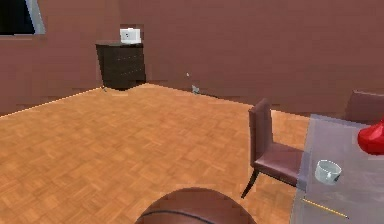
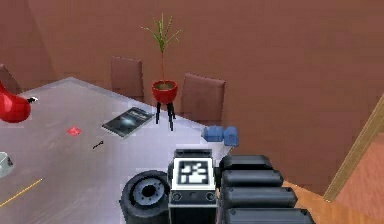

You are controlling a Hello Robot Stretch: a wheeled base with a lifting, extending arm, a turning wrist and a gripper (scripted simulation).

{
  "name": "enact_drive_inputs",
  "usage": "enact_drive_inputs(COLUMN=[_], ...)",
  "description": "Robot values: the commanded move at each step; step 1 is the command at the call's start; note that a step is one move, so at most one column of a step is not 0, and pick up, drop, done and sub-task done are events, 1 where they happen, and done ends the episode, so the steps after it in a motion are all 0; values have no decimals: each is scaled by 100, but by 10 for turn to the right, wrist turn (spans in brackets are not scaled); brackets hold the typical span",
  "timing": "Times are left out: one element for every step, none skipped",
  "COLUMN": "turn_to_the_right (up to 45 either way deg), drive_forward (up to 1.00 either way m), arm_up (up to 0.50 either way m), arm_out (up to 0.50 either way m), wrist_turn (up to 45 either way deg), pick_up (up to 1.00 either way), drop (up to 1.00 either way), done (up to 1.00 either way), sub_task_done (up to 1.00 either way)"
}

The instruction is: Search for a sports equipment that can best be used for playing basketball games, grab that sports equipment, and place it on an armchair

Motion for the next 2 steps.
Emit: enact_drive_inputs(turn_to_the_right=[450, -120], drive_forward=[0, 0], arm_up=[0, 0], arm_out=[0, 0], wrist_turn=[0, 0], pick_up=[0, 0], drop=[0, 0], done=[0, 0], sub_task_done=[0, 0])
